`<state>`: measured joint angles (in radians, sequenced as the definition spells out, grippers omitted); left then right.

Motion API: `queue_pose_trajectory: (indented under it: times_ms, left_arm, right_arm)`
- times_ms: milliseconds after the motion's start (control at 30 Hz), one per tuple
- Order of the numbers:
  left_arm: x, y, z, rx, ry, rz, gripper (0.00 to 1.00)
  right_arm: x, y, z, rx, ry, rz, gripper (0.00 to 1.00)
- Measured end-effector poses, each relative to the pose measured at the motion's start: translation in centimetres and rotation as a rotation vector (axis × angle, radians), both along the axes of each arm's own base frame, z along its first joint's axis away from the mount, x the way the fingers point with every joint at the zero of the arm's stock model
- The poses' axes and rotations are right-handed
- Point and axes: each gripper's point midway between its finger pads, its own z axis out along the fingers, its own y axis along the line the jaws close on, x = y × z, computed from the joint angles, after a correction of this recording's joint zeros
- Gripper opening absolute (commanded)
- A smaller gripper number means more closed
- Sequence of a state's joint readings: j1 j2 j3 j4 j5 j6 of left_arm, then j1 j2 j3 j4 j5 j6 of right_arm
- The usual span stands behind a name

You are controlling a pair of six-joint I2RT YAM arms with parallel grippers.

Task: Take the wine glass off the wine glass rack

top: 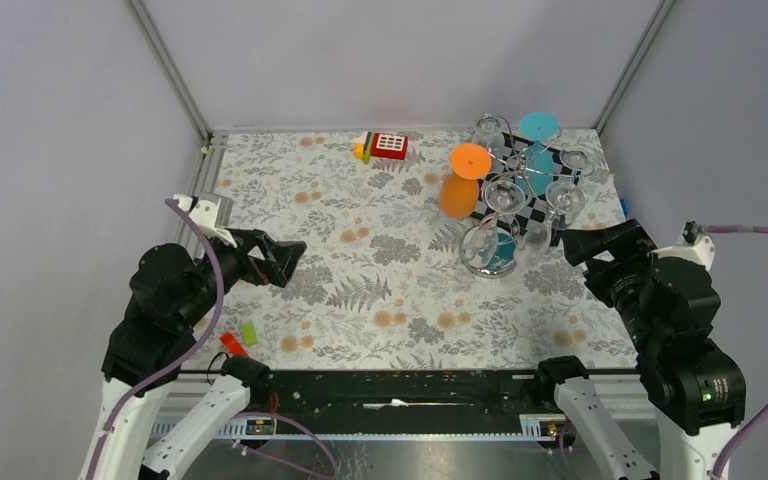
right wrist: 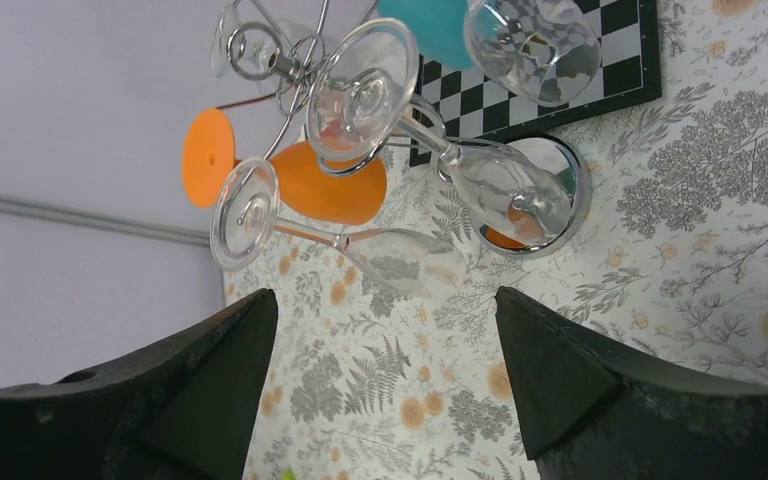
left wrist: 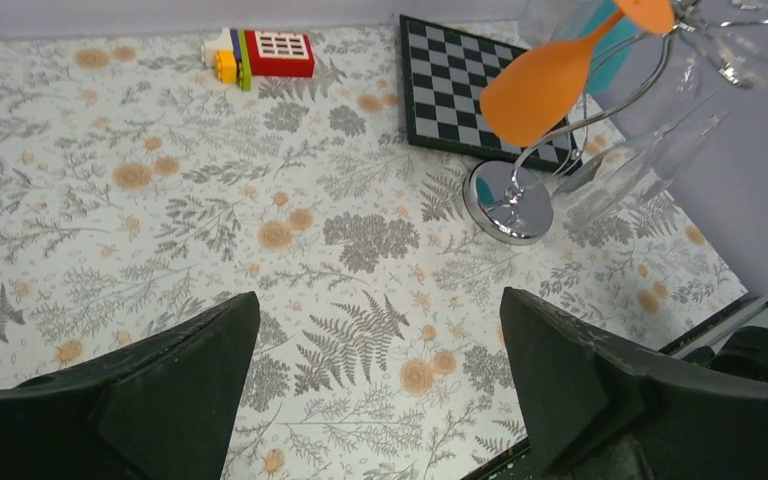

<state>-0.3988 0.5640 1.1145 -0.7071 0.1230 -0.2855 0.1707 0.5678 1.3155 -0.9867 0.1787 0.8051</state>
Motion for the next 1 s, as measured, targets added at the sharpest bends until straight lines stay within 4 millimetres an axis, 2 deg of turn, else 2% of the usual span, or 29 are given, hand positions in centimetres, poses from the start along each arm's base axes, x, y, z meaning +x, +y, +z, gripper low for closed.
queue_pose_trajectory:
  times_ms: [100,200,267,333,500,667,867,1000]
  left_arm:
    - [-0.1,0.0,-1.6,0.012,0.037,0.001,0.99]
    - [-0.3,0.0,-2.4,0.018,0.069,0.001,0.99]
    - [-0.5,0.0,-2.6,0.015,0.079,-0.003,0.99]
    - [-0.8,-0.1,-2.5,0.003,0.080,-0.012,0.99]
    - [-1.4,-0.3,-2.0,-0.024,0.064,-0.031,0.99]
    - [-1.3,-0.4,-2.3,-0.028,0.072,-0.031,0.99]
    - [-1.2,-0.5,-2.2,-0.034,0.071,-0.030,0.99]
    - [-0.9,-0.6,-2.8,-0.042,0.085,-0.027,0.99]
  right_arm:
    - [0.4,-0.4,-0.1,0.057,0.000,-0.056,0.84]
    - [1.1,-0.8,-0.6,0.090,0.004,-0.106,0.71]
    - [1.7,-1.0,-0.9,0.098,0.007,-0.136,0.66]
    - [2.7,-1.4,-0.9,0.102,-0.007,-0.169,0.68]
    - [4.7,-1.9,-0.6,0.098,-0.023,-0.214,0.85]
    - [7.2,-2.2,-0.1,0.108,-0.003,-0.236,0.84]
    - [10.0,-2.9,-0.4,0.172,-0.029,-0.255,0.66]
    - [10.9,-3.0,-0.8,0.210,-0.035,-0.242,0.43]
